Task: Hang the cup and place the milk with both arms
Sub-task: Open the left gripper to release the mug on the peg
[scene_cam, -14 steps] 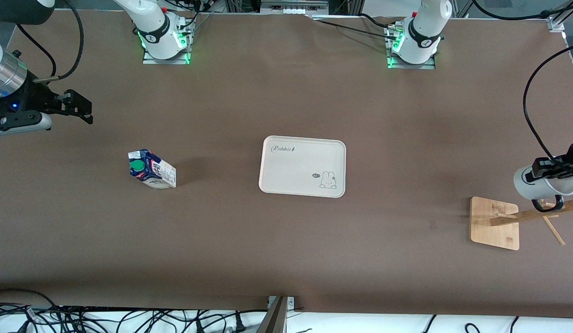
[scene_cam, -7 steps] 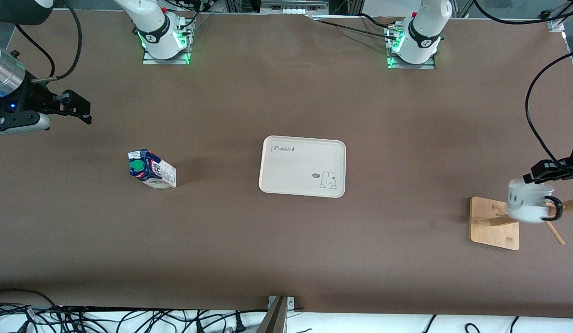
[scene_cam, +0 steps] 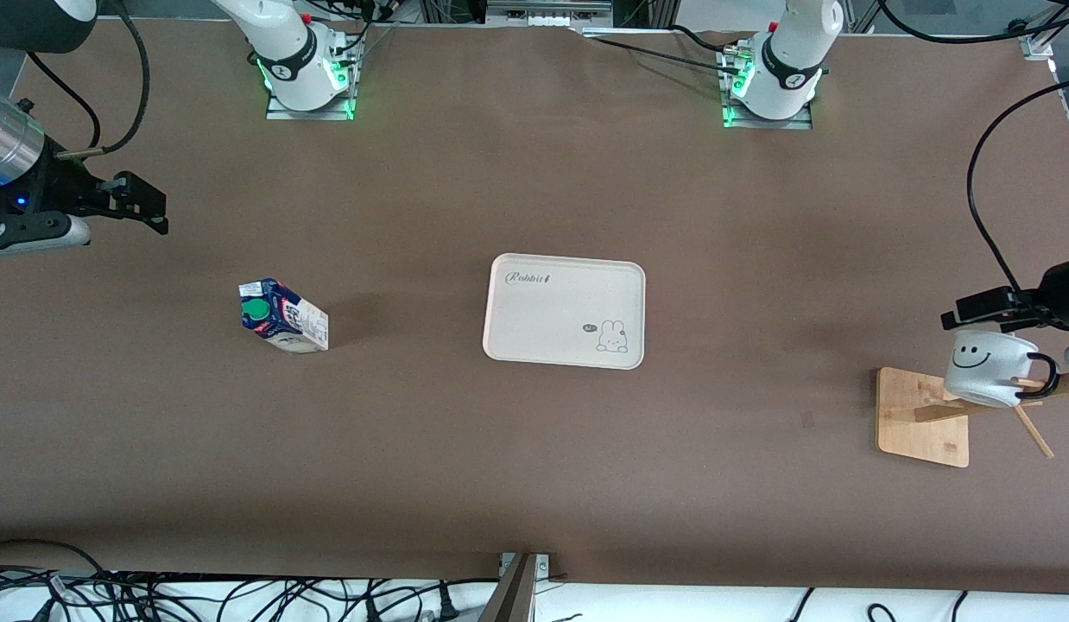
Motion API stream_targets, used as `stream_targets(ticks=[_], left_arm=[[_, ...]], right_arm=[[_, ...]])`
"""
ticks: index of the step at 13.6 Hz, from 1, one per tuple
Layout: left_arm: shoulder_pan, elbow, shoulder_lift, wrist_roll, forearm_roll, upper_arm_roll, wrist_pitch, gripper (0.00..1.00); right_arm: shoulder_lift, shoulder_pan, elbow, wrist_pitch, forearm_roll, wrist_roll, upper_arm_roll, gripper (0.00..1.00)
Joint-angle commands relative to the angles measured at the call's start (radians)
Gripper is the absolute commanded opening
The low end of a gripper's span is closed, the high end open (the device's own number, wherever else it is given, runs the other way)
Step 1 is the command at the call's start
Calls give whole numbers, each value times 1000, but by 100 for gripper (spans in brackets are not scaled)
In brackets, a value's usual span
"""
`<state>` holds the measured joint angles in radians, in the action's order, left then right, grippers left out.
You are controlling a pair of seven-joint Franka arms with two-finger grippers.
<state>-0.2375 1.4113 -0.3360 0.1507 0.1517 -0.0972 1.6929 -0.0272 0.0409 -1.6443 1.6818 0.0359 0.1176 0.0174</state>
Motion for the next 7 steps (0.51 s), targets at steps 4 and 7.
stream_targets(ticks=[4, 7], left_arm=[[84, -14, 77, -36, -84, -13, -143, 100], [92, -14, 72, -29, -80, -47, -275, 100]], right_arm=[[-7, -7, 18, -4, 7, -10, 7, 100], [-7, -7, 18, -4, 7, -10, 7, 100]])
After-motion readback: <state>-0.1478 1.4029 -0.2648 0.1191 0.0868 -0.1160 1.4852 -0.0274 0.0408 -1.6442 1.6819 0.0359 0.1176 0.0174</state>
